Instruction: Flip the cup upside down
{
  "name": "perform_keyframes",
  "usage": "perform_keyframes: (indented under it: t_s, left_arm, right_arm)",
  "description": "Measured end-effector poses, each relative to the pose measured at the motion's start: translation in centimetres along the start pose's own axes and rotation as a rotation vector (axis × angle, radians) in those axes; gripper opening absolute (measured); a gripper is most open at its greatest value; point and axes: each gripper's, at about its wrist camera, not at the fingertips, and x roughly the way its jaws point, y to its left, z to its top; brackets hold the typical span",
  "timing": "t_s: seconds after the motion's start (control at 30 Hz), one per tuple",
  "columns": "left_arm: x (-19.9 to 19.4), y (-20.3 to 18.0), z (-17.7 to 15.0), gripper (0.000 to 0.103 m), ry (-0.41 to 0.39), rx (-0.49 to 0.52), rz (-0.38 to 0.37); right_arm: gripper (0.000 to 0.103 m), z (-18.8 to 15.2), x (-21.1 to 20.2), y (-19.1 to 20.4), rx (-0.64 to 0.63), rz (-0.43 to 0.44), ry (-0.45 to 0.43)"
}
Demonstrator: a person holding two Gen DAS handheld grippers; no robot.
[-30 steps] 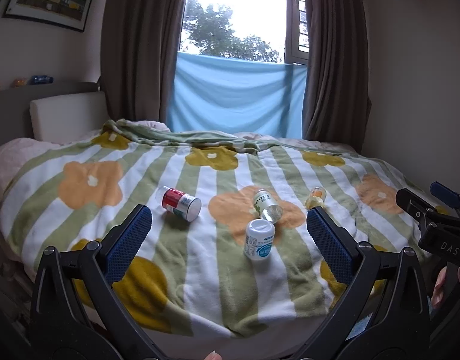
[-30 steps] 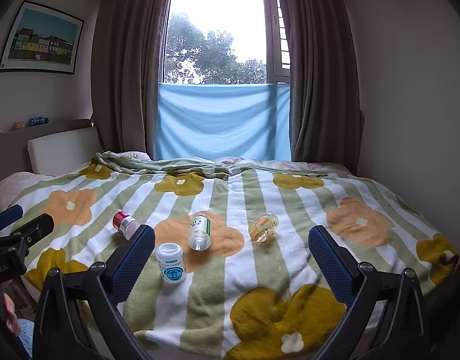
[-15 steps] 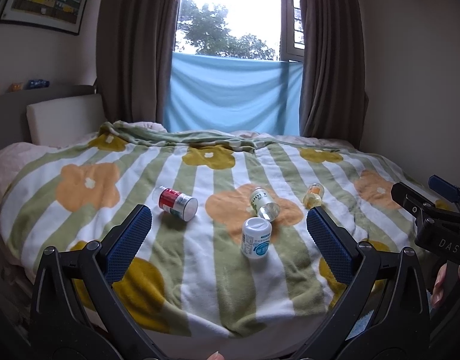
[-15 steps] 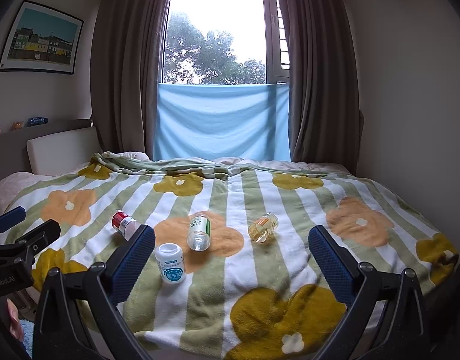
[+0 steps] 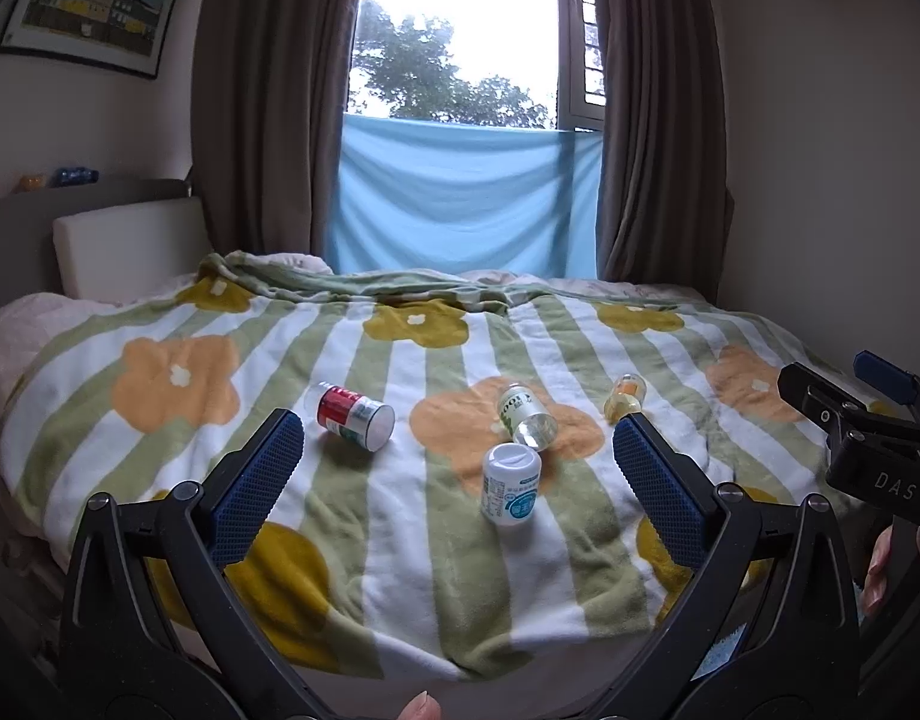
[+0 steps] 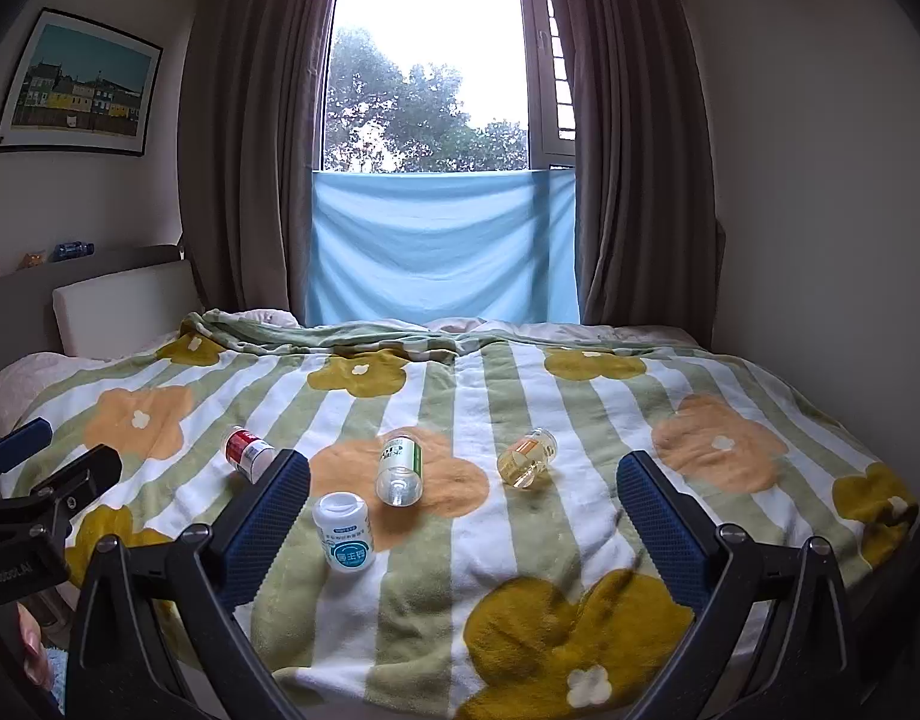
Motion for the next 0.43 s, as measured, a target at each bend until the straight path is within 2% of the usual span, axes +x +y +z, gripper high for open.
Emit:
perform_keyframes:
  t_s: [0.23,0.43]
  left_arm:
    - [-0.65,0.09,0.24,0.103,-0.049,0.016,0.062]
    - [-0.60,0.47,0.43,0.103,-0.062,0.021,0.074]
  right_arm:
    - [0.102,0.01,0.01,-0.08,0.000,0.001,0.000]
    - [0.102,0.11,-0.02,-0.04,-0.001,0.000,0.001]
